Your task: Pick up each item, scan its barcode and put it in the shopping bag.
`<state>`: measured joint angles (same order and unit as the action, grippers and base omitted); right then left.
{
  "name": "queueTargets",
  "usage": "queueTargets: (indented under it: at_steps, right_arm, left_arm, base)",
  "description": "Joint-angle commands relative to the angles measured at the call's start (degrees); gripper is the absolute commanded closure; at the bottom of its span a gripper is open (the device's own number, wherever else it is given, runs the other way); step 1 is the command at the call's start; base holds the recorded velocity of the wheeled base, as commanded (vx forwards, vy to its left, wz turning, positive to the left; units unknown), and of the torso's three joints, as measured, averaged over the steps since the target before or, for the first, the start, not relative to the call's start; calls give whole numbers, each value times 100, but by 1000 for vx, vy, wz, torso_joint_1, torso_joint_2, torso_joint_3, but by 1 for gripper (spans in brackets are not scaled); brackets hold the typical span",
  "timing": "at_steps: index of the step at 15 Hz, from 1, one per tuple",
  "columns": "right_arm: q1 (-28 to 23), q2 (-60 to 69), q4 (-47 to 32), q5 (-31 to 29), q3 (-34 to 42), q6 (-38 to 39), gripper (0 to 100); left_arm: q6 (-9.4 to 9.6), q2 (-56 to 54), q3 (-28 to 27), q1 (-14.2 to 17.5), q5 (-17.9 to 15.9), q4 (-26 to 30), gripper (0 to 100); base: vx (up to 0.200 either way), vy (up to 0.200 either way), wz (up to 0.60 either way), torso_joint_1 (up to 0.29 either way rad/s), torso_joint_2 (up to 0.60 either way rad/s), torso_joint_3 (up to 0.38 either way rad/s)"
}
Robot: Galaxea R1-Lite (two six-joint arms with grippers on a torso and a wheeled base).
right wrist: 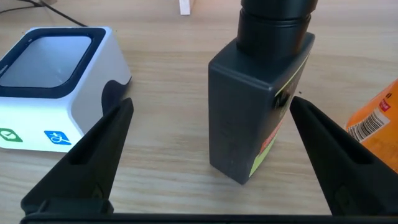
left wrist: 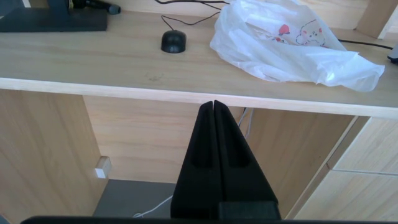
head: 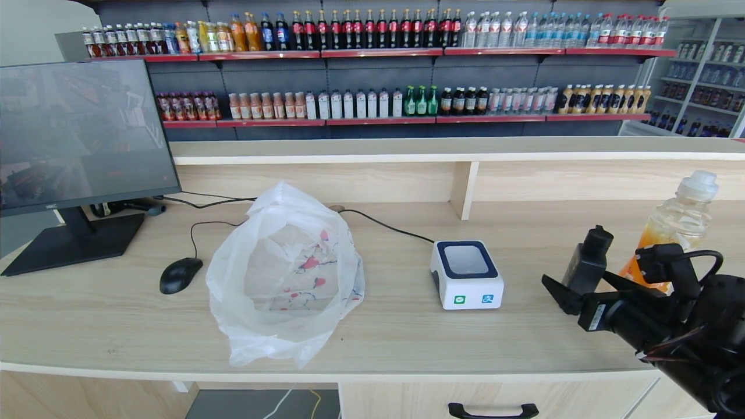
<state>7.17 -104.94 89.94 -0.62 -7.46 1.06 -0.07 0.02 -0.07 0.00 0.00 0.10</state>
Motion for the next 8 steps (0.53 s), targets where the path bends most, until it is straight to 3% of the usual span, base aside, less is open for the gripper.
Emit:
queueTargets:
  at_steps: [1,8]
  right_arm:
    - [-119,-132,6,27,-36,-1,0]
    - [-295,-528,6,361,-265,8,0]
  left_arm:
    - [-1,-2,-1,0,0,-1,100]
    - [-1,-2,-1,0,0,-1,100]
  base:
    - [0,0,0,0,0,0]
    - [0,0,0,0,0,0]
